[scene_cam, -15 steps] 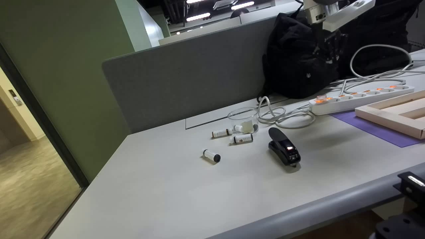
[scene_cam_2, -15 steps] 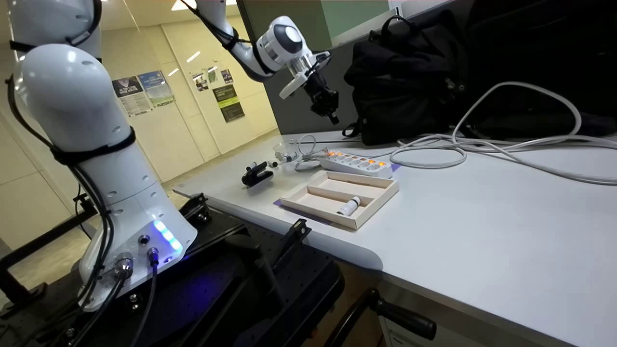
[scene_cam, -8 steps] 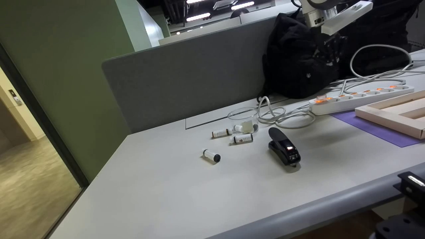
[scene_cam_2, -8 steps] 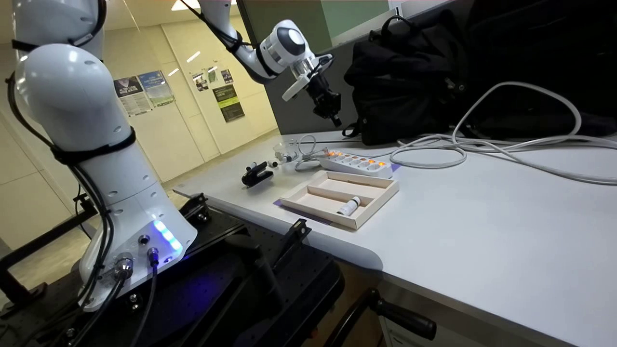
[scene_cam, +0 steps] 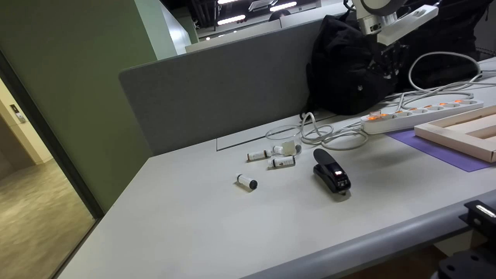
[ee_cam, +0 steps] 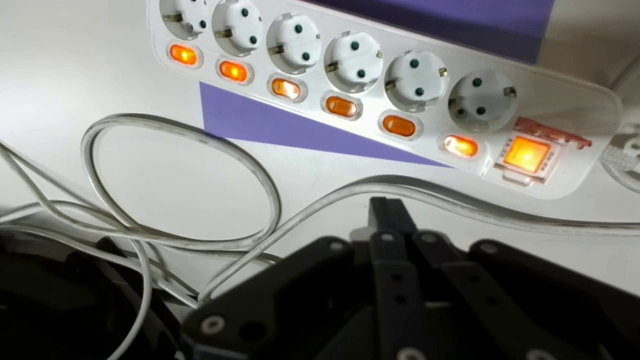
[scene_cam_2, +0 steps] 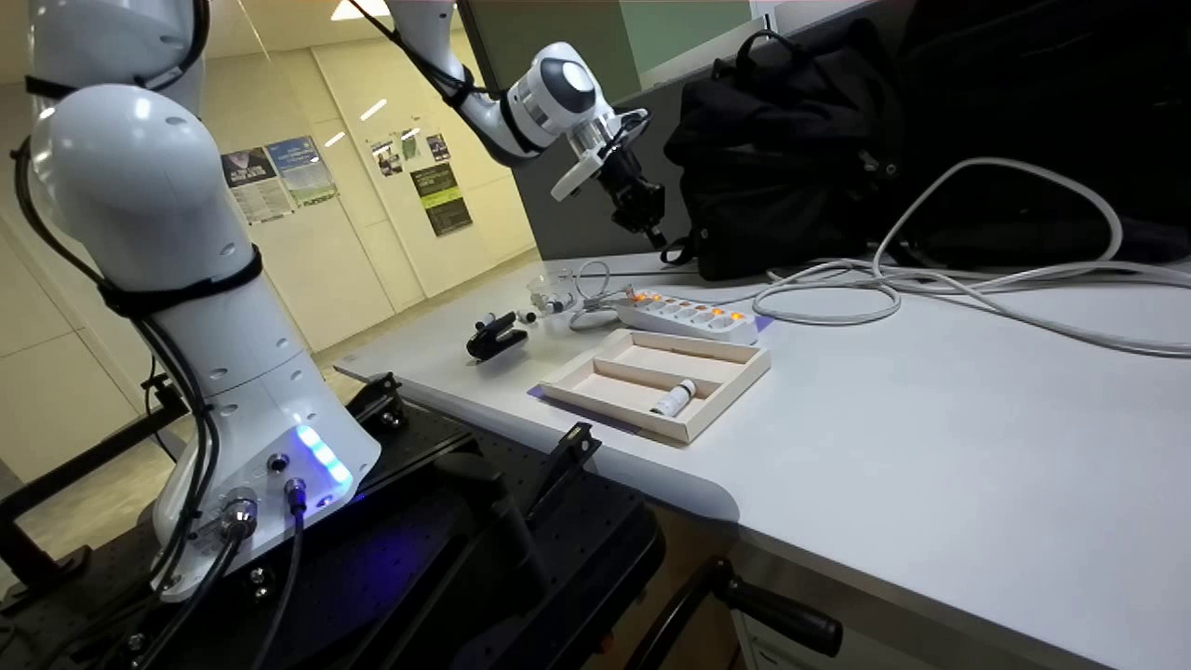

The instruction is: Turn on the fourth switch

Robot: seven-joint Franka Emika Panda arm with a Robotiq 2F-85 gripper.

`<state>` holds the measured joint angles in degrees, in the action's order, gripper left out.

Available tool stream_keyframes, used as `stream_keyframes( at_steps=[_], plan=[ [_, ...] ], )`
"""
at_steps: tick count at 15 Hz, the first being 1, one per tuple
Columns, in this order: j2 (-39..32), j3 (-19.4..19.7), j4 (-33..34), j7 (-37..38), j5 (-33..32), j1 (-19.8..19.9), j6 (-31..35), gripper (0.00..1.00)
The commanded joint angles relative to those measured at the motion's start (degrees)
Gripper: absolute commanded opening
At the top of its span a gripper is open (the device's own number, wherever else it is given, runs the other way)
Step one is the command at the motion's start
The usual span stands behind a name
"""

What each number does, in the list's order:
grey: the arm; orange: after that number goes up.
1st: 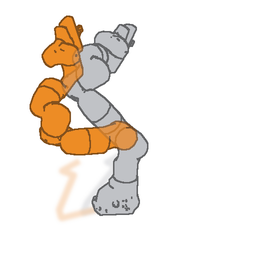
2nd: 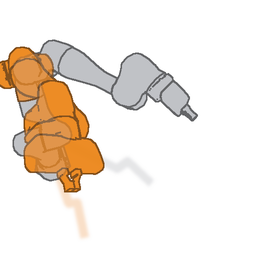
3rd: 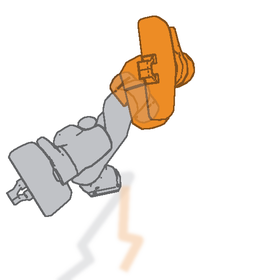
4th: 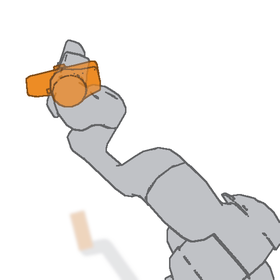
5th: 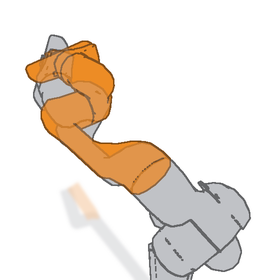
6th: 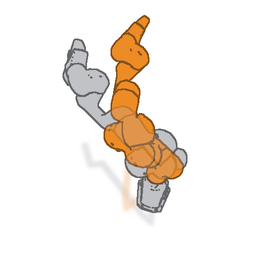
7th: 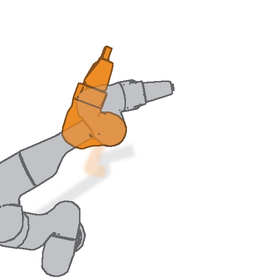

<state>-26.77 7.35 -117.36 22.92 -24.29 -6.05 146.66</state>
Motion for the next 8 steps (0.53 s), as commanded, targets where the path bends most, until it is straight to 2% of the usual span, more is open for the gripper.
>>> stream_keyframes(
  at_steps=[1,5,8],
  plan=[
    [-2.24,2.58,0.10,2.94,2.11,-0.59,1.91,0.00],
    [-5.80,2.14,1.32,-0.68,8.82,1.35,-1.17,0.00],
    [-8.44,2.58,2.10,-1.21,11.41,1.93,0.01,0.00]
  ],
)
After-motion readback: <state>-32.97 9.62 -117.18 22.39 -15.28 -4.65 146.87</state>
